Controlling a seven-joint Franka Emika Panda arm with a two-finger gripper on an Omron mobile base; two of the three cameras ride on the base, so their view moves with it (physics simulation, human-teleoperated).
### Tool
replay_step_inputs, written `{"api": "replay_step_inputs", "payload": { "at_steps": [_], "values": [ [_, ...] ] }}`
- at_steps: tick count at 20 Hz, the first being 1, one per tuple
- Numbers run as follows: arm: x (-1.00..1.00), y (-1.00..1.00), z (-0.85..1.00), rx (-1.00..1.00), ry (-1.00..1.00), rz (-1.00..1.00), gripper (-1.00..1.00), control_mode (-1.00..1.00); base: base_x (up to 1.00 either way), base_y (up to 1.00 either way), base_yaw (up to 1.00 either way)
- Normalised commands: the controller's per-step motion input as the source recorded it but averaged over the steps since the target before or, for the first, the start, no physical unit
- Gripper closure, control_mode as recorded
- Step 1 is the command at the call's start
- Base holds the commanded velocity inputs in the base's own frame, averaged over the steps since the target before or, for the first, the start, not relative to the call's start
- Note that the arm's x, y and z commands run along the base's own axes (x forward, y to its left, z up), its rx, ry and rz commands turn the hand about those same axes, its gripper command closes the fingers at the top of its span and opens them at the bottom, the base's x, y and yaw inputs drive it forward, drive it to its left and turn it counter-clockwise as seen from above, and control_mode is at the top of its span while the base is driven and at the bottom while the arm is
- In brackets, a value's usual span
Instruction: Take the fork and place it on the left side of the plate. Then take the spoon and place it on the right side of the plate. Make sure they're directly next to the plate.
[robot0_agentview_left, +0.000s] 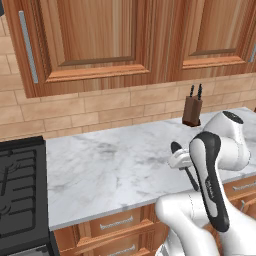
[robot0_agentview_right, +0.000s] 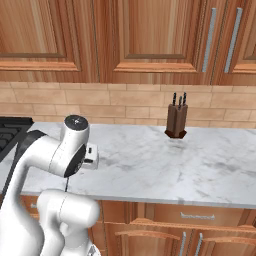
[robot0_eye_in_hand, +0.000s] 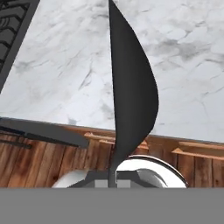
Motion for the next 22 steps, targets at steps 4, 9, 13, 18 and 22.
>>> {"api": "replay_step_inputs", "payload": {
  "at_steps": [4, 9, 13, 18, 22],
  "values": [
    [-0.57, 0.01, 0.43, 0.0, 0.0, -0.07, 1.0, -1.0, 0.0, 0.0, 0.0],
    [-0.4, 0.27, -0.4, -0.08, 0.03, 0.06, 1.0, -1.0, 0.0, 0.0, 0.0],
    [0.0, 0.0, 0.0, 0.0, 0.0, 0.0, 1.0, 1.0, -1.0, 0.03, -0.01],
    [0.0, 0.0, 0.0, 0.0, 0.0, 0.0, 1.0, 1.0, -0.92, -0.38, -0.23],
    [0.0, 0.0, 0.0, 0.0, 0.0, 0.0, 1.0, 1.0, -0.29, -0.76, -0.36]
  ]
}}
